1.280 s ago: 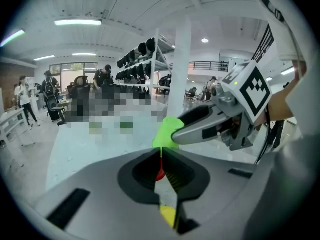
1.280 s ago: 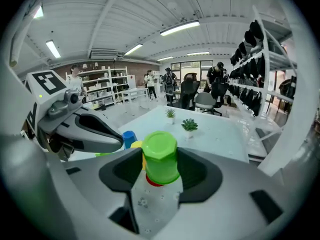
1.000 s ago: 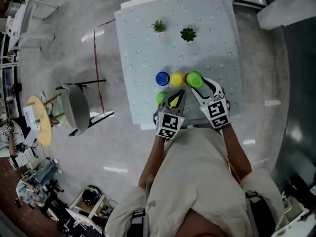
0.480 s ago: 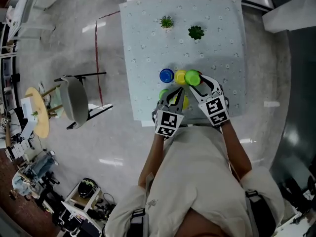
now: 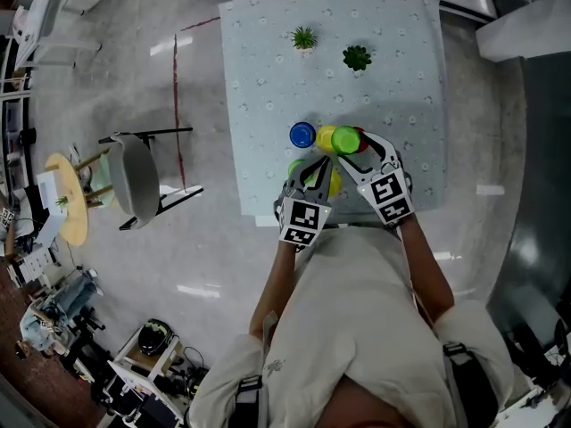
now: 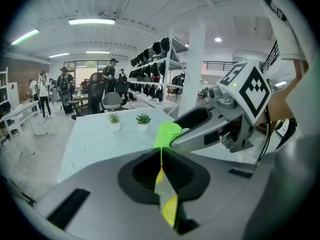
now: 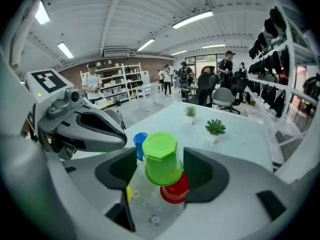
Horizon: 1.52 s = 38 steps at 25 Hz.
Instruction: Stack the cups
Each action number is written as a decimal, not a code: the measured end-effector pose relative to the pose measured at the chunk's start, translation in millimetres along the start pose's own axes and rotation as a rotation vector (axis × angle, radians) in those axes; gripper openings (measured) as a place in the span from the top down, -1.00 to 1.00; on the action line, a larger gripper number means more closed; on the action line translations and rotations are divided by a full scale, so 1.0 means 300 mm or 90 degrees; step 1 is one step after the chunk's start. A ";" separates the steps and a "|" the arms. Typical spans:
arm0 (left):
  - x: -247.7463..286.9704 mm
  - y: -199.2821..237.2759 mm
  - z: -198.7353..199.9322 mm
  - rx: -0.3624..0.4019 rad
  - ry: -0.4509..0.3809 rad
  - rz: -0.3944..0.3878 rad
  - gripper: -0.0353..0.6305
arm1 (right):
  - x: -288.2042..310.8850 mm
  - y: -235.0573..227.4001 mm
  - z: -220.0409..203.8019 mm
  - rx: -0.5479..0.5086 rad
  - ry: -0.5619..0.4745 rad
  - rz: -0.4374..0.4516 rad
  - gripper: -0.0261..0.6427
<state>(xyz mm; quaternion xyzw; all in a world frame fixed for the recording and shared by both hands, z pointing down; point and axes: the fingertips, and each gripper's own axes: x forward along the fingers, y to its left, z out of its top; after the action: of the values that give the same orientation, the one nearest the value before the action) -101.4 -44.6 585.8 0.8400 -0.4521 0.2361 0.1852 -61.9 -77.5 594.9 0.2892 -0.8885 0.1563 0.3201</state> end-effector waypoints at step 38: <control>-0.183 0.071 -0.254 -0.022 0.066 0.118 0.34 | -0.108 0.293 -0.043 -0.127 -0.039 0.109 0.94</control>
<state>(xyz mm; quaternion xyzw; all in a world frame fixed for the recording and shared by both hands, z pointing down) -163.3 21.1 619.4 0.7780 -0.5217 0.2874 0.2000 -89.3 10.8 575.1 0.1833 -0.9304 0.0853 0.3057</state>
